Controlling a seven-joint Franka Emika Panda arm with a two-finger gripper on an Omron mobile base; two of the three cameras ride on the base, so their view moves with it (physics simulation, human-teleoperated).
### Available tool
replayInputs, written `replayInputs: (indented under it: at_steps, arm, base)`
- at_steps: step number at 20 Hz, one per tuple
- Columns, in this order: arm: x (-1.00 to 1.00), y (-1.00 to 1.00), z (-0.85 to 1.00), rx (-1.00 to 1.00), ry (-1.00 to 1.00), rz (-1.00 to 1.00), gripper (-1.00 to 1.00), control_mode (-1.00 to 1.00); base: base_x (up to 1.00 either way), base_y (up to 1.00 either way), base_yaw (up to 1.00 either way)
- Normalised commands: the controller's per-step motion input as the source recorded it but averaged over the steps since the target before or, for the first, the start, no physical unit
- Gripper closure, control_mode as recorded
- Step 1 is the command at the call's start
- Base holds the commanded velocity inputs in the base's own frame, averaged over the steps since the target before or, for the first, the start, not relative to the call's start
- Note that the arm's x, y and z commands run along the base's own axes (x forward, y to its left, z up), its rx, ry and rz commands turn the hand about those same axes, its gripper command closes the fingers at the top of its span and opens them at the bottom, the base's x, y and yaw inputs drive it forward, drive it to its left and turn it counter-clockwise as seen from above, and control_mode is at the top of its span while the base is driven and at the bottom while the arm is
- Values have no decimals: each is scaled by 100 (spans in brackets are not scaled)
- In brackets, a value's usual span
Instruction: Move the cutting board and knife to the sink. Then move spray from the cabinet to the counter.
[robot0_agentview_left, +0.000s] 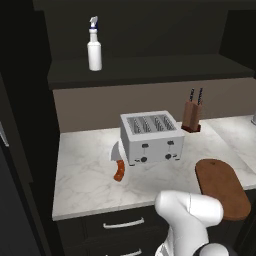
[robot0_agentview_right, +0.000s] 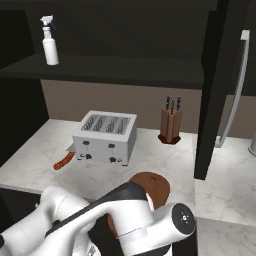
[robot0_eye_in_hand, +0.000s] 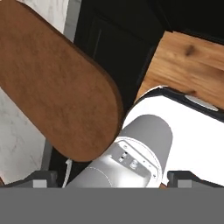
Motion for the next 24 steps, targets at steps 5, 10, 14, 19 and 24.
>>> replayInputs:
  at_steps: [5, 10, 14, 19, 24]
  arm:
    - [5, 0, -17, 8, -7, -2, -100, -100]
    - [13, -2, -16, 8, -4, -3, -100, -100]
    - [16, -1, -15, 11, -6, -2, -100, -100]
    - [15, -3, -15, 12, -8, 0, -100, -100]
    - [10, -11, -17, 8, -9, -1, -100, -100]
  base:
    - [0, 0, 0]
    - [0, 0, 0]
    - [0, 0, 0]
    - [0, 0, 0]
    - [0, 0, 0]
